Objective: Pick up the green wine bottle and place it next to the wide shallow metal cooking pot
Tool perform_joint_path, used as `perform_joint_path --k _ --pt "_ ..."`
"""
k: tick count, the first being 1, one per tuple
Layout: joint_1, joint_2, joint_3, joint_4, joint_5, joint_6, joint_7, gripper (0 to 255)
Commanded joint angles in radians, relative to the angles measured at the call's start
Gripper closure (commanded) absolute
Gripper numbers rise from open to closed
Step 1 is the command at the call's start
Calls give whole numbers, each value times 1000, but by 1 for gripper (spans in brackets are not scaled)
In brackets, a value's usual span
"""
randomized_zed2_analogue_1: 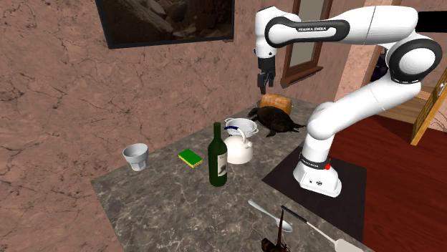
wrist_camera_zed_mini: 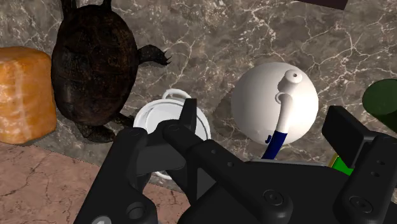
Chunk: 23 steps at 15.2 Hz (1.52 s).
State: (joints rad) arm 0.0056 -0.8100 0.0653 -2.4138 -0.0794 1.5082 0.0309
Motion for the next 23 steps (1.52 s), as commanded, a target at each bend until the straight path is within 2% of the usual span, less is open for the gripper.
perform_joint_path --k 1,13,18,23 --pt "0 0 0 0 0 0 0 0" --pt "90 108 230 -26 210 230 272 0" --pt "108 202 332 13 260 339 382 0" --pt "107 320 440 80 274 444 497 0"
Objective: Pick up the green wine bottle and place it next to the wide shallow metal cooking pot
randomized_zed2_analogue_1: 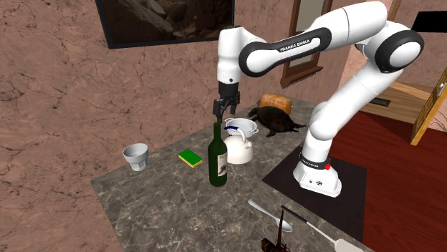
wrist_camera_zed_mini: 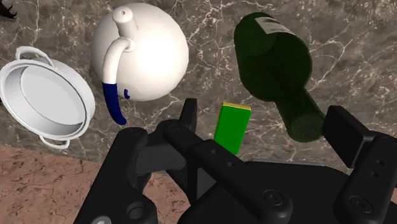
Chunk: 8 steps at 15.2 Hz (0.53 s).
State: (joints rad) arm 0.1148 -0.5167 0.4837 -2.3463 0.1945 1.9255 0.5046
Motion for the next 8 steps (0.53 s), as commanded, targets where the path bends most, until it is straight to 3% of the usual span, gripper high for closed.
perform_joint_path --k 1,8 --pt "-4 53 43 29 -3 47 48 0" --pt "-11 110 86 3 -11 142 84 0"
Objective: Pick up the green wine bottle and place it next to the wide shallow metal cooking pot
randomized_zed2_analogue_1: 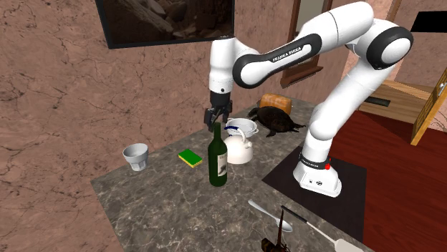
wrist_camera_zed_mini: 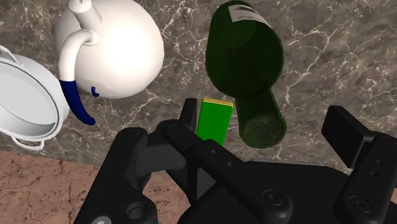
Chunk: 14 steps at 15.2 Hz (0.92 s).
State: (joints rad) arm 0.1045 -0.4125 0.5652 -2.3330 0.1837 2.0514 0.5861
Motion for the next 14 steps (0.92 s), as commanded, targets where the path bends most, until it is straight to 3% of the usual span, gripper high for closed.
perform_joint_path --k 1,10,11,14 --pt "-1 12 8 -19 -1 31 4 0" --pt "-3 21 13 -33 -3 53 6 0" --pt "-3 21 13 -33 -3 53 6 255" --pt "-3 21 13 -33 -3 54 6 255"
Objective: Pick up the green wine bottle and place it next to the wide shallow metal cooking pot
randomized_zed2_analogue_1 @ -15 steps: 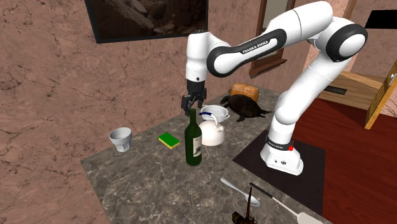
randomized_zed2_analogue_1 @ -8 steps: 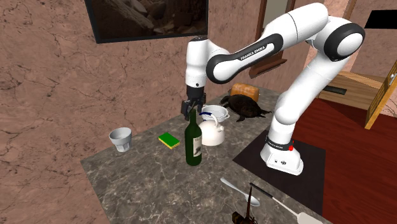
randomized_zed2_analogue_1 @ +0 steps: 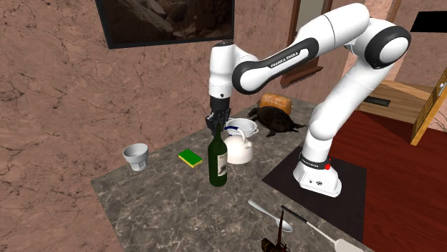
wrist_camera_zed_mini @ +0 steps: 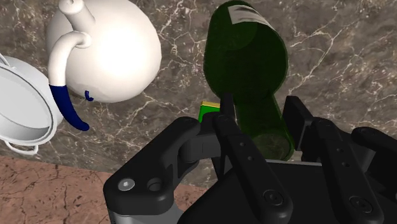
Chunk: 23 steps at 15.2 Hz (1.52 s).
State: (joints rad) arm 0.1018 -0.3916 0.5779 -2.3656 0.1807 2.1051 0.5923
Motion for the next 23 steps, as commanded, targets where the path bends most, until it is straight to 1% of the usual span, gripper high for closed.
perform_joint_path --k 1,6,23 --pt "0 0 0 0 0 0 0 255" --pt "0 0 0 0 0 0 0 255" --pt "-5 -43 -45 193 -8 -235 -13 255"
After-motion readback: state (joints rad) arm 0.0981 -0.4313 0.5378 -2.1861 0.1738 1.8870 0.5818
